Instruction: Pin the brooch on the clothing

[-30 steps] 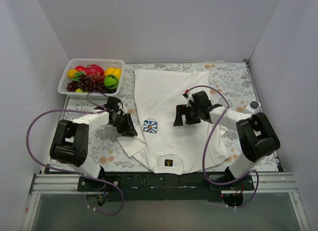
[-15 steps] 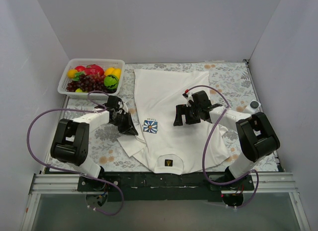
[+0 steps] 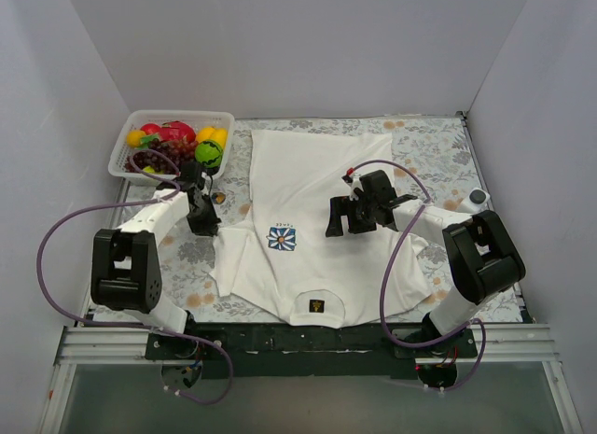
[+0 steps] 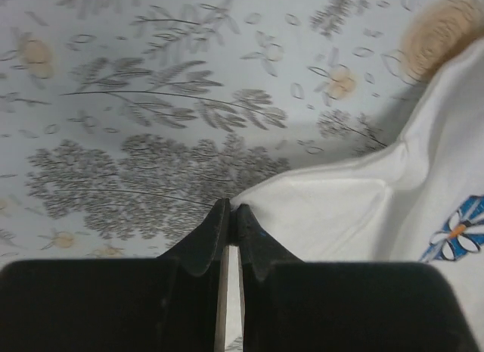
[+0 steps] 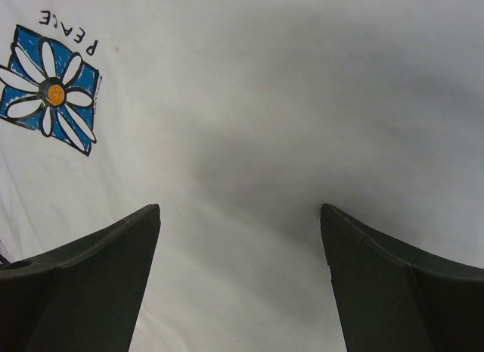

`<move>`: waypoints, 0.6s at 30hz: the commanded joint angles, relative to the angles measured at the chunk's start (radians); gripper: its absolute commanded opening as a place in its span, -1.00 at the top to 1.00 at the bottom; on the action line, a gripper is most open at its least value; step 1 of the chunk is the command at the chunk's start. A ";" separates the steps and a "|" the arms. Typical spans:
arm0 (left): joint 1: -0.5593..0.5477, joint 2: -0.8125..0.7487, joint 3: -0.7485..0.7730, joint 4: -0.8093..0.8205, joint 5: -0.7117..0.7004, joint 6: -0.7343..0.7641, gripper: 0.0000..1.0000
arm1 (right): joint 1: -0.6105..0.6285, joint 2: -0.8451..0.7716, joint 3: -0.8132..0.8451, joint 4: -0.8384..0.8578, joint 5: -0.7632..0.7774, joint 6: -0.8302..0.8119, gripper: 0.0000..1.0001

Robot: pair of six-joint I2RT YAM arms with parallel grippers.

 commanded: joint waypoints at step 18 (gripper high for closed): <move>0.075 -0.053 0.087 -0.174 -0.405 -0.047 0.29 | 0.004 0.021 0.068 -0.081 0.037 -0.048 -0.87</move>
